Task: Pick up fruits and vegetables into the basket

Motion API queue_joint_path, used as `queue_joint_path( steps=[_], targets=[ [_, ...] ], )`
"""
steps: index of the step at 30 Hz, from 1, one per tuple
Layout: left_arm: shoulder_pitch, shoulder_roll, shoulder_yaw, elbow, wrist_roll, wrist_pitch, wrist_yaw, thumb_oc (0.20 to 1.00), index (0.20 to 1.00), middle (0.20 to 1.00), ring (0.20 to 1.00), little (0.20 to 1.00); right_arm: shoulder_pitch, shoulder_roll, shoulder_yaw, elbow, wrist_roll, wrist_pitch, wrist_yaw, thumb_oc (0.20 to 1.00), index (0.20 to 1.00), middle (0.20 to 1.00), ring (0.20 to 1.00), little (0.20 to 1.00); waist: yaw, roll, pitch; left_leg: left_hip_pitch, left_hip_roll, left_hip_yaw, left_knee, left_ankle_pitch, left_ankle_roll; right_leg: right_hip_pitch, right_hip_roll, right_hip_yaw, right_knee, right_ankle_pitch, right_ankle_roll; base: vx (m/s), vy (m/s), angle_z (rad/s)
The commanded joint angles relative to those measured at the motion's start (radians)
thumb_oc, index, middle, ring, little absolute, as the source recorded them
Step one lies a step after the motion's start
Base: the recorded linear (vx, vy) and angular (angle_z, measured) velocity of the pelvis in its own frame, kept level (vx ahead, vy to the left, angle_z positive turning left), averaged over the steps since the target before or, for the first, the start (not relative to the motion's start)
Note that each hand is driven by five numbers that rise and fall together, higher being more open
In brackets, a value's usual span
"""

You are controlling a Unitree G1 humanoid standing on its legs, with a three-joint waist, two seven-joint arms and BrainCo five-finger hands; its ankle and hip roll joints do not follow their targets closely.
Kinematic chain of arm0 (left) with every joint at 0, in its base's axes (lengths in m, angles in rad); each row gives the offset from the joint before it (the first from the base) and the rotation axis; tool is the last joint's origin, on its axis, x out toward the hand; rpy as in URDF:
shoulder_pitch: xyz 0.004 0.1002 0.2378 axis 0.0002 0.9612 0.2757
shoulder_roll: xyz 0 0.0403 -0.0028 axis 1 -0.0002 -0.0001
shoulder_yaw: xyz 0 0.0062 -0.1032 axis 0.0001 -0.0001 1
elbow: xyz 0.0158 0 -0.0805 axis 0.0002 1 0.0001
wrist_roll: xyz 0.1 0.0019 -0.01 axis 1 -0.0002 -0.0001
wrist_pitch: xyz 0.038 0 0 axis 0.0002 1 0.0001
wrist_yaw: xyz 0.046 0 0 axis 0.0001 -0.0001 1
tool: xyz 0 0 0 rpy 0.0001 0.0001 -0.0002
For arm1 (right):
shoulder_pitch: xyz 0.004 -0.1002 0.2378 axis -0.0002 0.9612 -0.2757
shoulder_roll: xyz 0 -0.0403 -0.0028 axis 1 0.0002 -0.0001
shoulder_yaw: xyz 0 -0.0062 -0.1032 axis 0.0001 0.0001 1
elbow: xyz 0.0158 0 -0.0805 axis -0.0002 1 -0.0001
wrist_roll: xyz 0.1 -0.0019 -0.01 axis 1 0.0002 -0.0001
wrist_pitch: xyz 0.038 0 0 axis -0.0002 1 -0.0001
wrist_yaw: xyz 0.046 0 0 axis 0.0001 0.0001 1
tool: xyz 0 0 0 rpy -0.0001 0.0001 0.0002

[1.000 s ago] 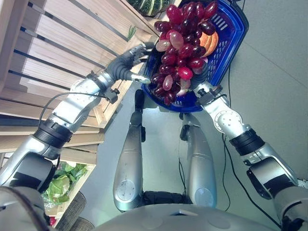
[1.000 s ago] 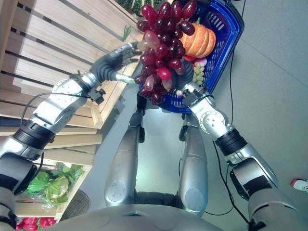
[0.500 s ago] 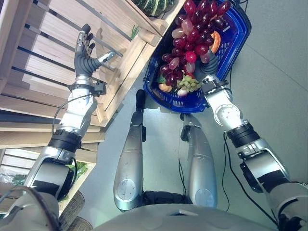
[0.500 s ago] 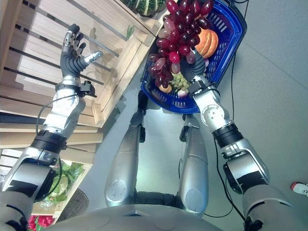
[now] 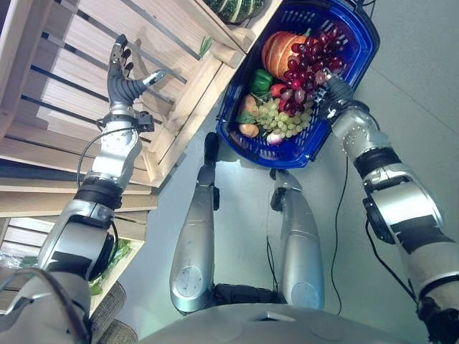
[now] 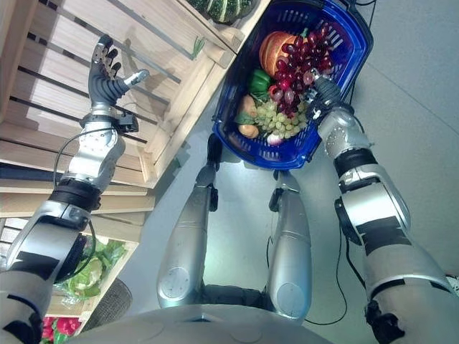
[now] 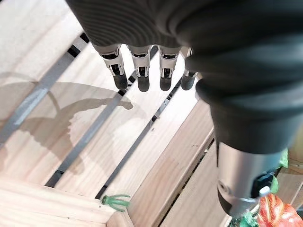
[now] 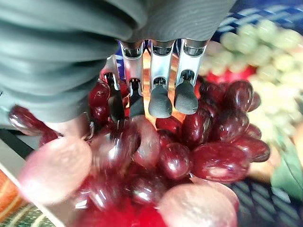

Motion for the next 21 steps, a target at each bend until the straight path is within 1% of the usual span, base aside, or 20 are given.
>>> queue_joint_path(
  steps=[1, 2, 3, 4, 5, 10, 13, 19, 21],
  targets=[
    [-0.021, -0.053, 0.016, -0.010, -0.021, -0.057, 0.005, 1.000, 1.000, 1.000, 1.000, 1.000, -0.064, -0.046, 0.016, 0.013, -0.110, 0.000, -0.079, 0.200, 0.200, 0.200, 0.200, 0.200, 0.010, 0.088, -0.028, -0.067, -0.137, 0.054, 0.099, -0.075, 0.075, 0.018, 0.065, -0.094, 0.026, -0.059, 0.004, 0.00, 0.000, 0.00],
    [-0.020, -0.053, 0.014, -0.016, -0.025, -0.059, 0.004, 1.000, 1.000, 1.000, 1.000, 1.000, -0.083, -0.054, 0.020, 0.034, -0.155, 0.024, -0.106, 0.253, 0.253, 0.253, 0.253, 0.253, 0.014, 0.094, -0.028, -0.078, -0.138, 0.052, 0.107, -0.076, 0.076, 0.005, 0.062, -0.093, 0.033, -0.059, 0.004, 0.00, 0.000, 0.00],
    [-0.019, -0.054, 0.012, -0.018, -0.026, -0.061, 0.006, 1.000, 1.000, 1.000, 1.000, 1.000, -0.090, -0.055, 0.021, 0.039, -0.166, 0.035, -0.118, 0.366, 0.366, 0.366, 0.366, 0.366, 0.015, 0.096, -0.028, -0.082, -0.138, 0.052, 0.109, -0.076, 0.076, 0.000, 0.062, -0.092, 0.036, -0.059, 0.004, 0.00, 0.000, 0.00],
    [-0.017, -0.056, 0.010, -0.023, -0.026, -0.064, 0.006, 1.000, 1.000, 1.000, 1.000, 1.000, -0.102, -0.059, 0.028, 0.050, -0.181, 0.057, -0.144, 0.796, 0.796, 0.796, 0.796, 0.796, 0.018, 0.100, -0.028, -0.090, -0.140, 0.050, 0.113, -0.076, 0.077, -0.009, 0.061, -0.090, 0.040, -0.060, 0.004, 0.00, -0.001, 0.05],
    [-0.011, -0.058, 0.003, -0.034, -0.023, -0.066, 0.010, 1.000, 1.000, 1.000, 1.000, 1.000, -0.118, -0.069, 0.040, 0.070, -0.208, 0.088, -0.162, 1.000, 1.000, 1.000, 1.000, 1.000, 0.022, 0.107, -0.028, -0.103, -0.142, 0.045, 0.120, -0.075, 0.080, -0.026, 0.060, -0.088, 0.051, -0.060, 0.003, 0.00, 0.000, 0.06],
    [0.010, -0.066, -0.009, -0.059, -0.021, -0.059, 0.017, 1.000, 1.000, 1.000, 1.000, 1.000, -0.160, -0.072, 0.059, 0.111, -0.238, 0.150, -0.210, 1.000, 1.000, 1.000, 1.000, 1.000, 0.033, 0.123, -0.028, -0.125, -0.148, 0.038, 0.136, -0.078, 0.086, -0.057, 0.060, -0.082, 0.078, -0.066, 0.000, 0.00, 0.009, 0.08],
    [0.020, -0.071, -0.013, -0.062, -0.022, -0.068, 0.018, 1.000, 1.000, 1.000, 1.000, 1.000, -0.176, -0.078, 0.066, 0.129, -0.235, 0.164, -0.227, 1.000, 1.000, 1.000, 1.000, 1.000, 0.038, 0.128, -0.028, -0.134, -0.149, 0.037, 0.138, -0.077, 0.088, -0.067, 0.061, -0.080, 0.082, -0.067, 0.000, 0.00, 0.000, 0.00],
    [0.050, -0.071, -0.012, -0.066, -0.027, -0.068, 0.019, 1.000, 1.000, 1.000, 1.000, 1.000, -0.161, -0.077, 0.053, 0.130, -0.243, 0.147, -0.251, 1.000, 1.000, 1.000, 1.000, 1.000, 0.036, 0.132, -0.028, -0.119, -0.155, 0.031, 0.131, -0.077, 0.093, -0.058, 0.073, -0.067, 0.082, -0.070, -0.003, 0.00, 0.006, 0.00],
    [0.060, -0.070, -0.006, -0.063, -0.026, -0.061, 0.023, 1.000, 1.000, 1.000, 1.000, 1.000, -0.145, -0.074, 0.042, 0.128, -0.243, 0.129, -0.256, 1.000, 1.000, 1.000, 1.000, 1.000, 0.032, 0.129, -0.028, -0.086, -0.157, 0.029, 0.111, -0.074, 0.094, -0.028, 0.081, -0.063, 0.065, -0.067, -0.002, -0.03, 0.038, -0.01]
  ],
)
